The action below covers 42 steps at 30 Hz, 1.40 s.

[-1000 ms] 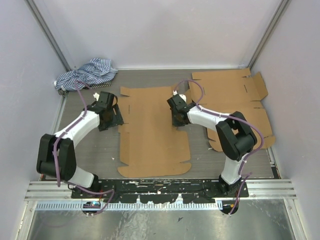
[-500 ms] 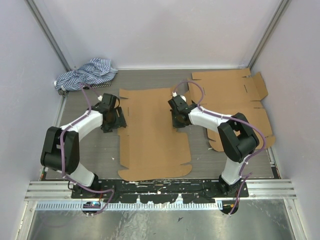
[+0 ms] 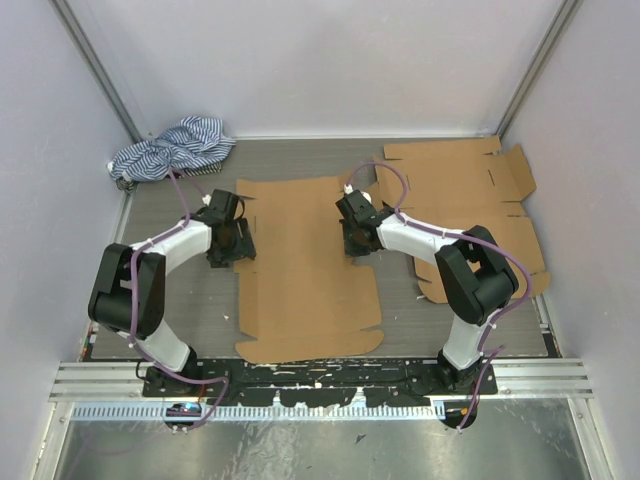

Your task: Fold the paper box

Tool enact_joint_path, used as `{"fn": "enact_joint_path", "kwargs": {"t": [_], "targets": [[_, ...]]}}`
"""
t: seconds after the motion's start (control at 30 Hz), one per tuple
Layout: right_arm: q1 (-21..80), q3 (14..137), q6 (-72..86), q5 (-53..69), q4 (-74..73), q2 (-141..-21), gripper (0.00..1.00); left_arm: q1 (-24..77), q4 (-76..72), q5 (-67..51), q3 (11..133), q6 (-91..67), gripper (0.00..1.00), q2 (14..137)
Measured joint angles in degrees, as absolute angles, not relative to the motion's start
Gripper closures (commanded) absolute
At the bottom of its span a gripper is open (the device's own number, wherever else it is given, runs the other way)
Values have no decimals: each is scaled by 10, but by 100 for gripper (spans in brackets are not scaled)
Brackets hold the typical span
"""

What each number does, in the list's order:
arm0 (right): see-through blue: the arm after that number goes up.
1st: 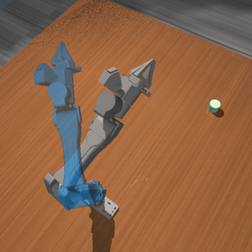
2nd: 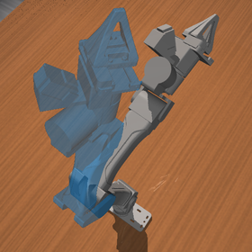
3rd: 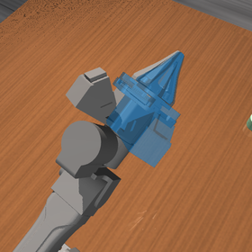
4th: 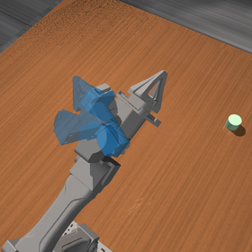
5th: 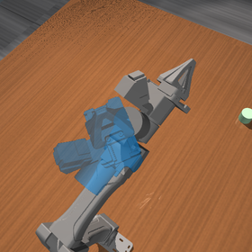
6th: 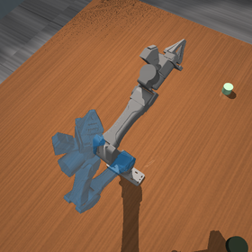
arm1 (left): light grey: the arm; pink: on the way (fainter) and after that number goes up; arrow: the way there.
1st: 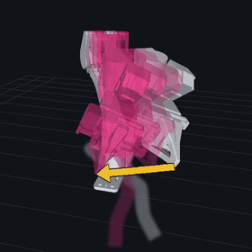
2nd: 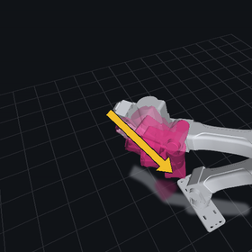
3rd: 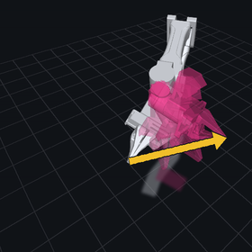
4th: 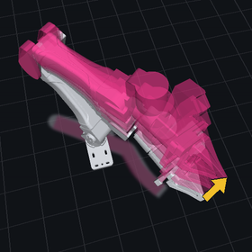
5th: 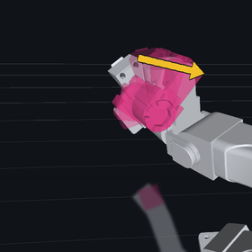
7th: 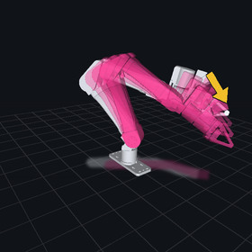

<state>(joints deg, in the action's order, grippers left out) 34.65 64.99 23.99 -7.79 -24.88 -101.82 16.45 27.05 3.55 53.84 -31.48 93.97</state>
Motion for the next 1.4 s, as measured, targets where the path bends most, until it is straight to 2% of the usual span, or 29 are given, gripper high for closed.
{"fn": "enact_joint_path", "kwargs": {"t": [0.53,0.9,1.13,1.4], "targets": [[348,650,239,-74,-249,-1018,99,178,259,20,538,-311,26,935],[351,651,239,-74,-249,-1019,99,190,276,7,539,-322,30,852],[356,654,239,-74,-249,-1020,99,211,279,6,541,-327,30,880],[359,658,239,-74,-250,-1020,99,218,331,84,548,-329,25,891]]}}
